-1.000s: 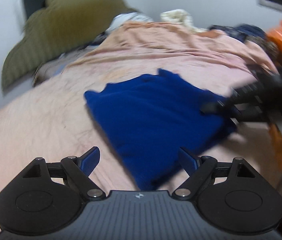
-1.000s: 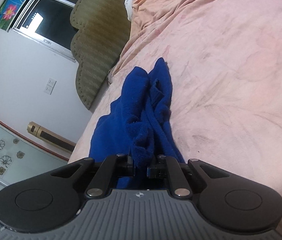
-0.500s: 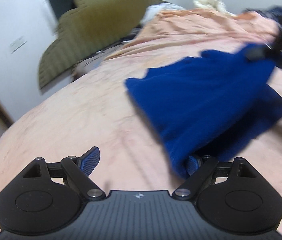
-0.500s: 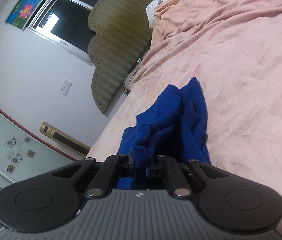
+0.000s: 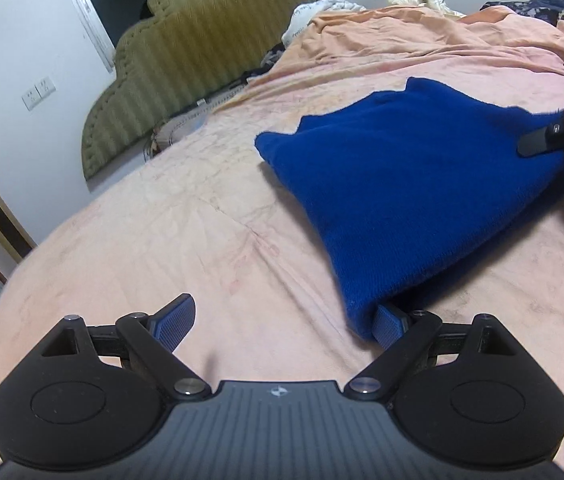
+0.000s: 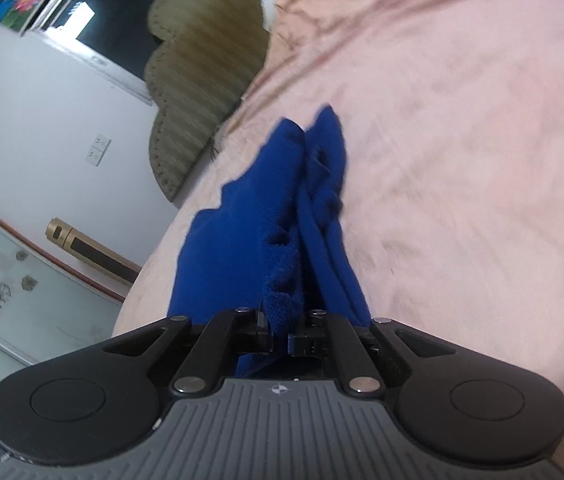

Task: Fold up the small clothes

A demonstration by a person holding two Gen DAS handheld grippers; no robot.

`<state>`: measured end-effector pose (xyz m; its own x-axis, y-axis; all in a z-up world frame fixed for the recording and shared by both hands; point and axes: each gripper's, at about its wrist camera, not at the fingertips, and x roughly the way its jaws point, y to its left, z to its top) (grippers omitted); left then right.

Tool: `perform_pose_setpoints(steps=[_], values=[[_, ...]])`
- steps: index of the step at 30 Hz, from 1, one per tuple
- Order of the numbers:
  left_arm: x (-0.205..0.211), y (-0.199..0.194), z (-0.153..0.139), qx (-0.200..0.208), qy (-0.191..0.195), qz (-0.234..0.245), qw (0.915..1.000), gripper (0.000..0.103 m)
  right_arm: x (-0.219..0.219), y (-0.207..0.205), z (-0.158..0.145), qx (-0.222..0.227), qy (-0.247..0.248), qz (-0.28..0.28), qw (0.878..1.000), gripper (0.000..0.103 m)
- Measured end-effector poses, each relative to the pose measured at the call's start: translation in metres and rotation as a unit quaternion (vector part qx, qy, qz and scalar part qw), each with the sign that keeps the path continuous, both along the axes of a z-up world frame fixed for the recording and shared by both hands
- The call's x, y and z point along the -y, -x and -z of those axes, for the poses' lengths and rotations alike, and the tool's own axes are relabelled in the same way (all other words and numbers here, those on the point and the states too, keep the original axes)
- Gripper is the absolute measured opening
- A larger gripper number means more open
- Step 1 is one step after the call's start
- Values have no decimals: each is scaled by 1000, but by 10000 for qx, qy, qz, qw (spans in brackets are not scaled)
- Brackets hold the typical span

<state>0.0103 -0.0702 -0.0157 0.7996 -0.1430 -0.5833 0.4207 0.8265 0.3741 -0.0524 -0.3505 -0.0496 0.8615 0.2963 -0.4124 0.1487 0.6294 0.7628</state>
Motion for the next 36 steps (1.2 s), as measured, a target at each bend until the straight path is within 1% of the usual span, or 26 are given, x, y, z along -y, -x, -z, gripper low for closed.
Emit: perform_pose_setpoints(steps=[2, 3, 5, 6, 8, 9, 11, 14, 17, 19, 22, 23, 24, 25, 26, 27, 29, 31, 33, 34, 35, 36], values=[[-1, 1, 0, -72, 72, -19, 9999, 91, -3, -4, 1, -74, 222, -2, 9997, 9], [-1, 2, 1, -72, 76, -10, 9999, 91, -3, -6, 5, -147, 242, 3, 9996, 9], [-1, 3, 1, -83, 59, 22, 9999, 91, 1, -4, 12, -192, 49, 17, 9998, 8], [-2, 3, 1, -108, 63, 41, 9999, 91, 3, -4, 11, -178, 36, -6, 9998, 11], [-2, 3, 0, -155, 77, 74, 9998, 91, 3, -7, 7, -154, 118, -106, 9998, 24], [-3, 3, -1, -183, 86, 103, 9997, 91, 3, -10, 5, -155, 134, -128, 9997, 35], [-6, 4, -4, -235, 122, 179, 9995, 91, 7, -15, 4, -38, -3, -156, 9999, 44], [-11, 9, -12, -397, 192, 377, 9983, 91, 15, -24, 6, 54, -226, -107, 9997, 43], [-17, 15, -29, -546, 434, 672, 9953, 91, 21, -33, 5, 99, -366, -167, 9991, 41], [-16, 15, -44, -493, 616, 876, 9930, 91, 24, -39, 1, 120, -372, -262, 9989, 41], [-3, 3, -61, -317, 891, 1015, 9903, 91, 26, -57, -3, 13, -289, -484, 9984, 41], [4, -4, -64, -273, 944, 981, 9903, 91, 27, -61, -3, 9, -251, -483, 9985, 39], [12, -11, -65, -234, 984, 939, 9904, 91, 27, -65, -2, -48, -210, -448, 9988, 24], [20, -16, -64, -186, 1036, 940, 9900, 91, 28, -68, 0, -129, -175, -367, 9991, 15], [27, -21, -62, -162, 1061, 936, 9898, 91, 28, -68, 1, -171, -136, -257, 9994, 13], [35, -25, -58, -182, 1051, 910, 9901, 91, 28, -66, 2, -119, -134, -212, 9996, 12], [47, -32, -51, -299, 1079, 999, 9887, 91, 26, -57, -3, -8, 62, -42, 10000, 10], [57, -36, -42, -389, 1003, 1035, 9888, 91, 25, -53, -8, 71, 297, 31, 9995, 10], [64, -40, -34, -411, 868, 967, 9907, 91, 24, -58, -7, -26, 379, -51, 9993, 11], [65, -41, -32, -419, 840, 933, 9912, 91, 24, -62, -4, -133, 363, -130, 9992, 23], [65, -43, -31, -424, 865, 925, 9910, 91, 25, -64, -3, -221, 309, -142, 9992, 22], [65, -45, -32, -417, 924, 910, 9907, 91, 26, -61, -6, -198, 283, -76, 9994, 22]])
